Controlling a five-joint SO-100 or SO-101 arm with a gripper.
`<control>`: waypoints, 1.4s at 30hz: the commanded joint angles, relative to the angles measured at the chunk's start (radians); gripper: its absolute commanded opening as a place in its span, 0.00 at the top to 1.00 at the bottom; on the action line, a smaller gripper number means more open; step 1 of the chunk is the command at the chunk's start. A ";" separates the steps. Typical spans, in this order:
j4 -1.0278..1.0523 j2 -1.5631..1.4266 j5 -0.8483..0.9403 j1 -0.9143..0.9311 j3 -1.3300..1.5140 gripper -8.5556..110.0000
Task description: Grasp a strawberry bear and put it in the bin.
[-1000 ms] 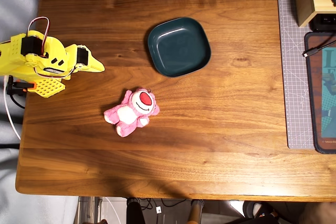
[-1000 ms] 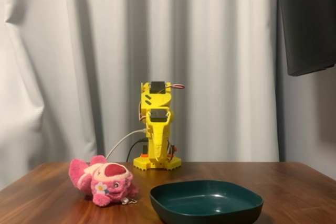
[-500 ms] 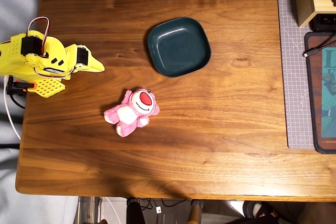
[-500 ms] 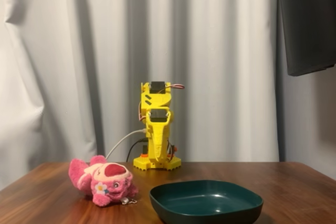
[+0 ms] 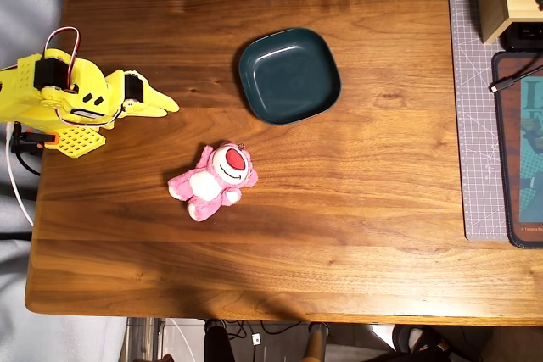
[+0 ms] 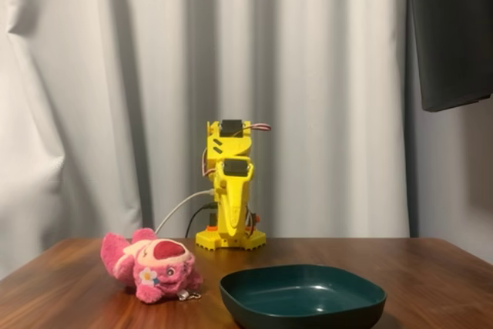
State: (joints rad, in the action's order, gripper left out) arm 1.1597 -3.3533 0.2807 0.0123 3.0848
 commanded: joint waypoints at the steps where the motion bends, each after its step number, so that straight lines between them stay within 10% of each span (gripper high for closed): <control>1: -0.115 -0.021 0.014 0.029 -0.058 0.82; 12: -0.029 0.839 -0.040 -0.064 -0.701 0.76; 29: 0.173 1.098 -0.037 -0.512 -0.928 0.68; 42: 0.135 1.385 -0.245 -0.347 -1.160 0.58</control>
State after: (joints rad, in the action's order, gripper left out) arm 1.3039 -2.0049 0.0966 -0.3497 2.0494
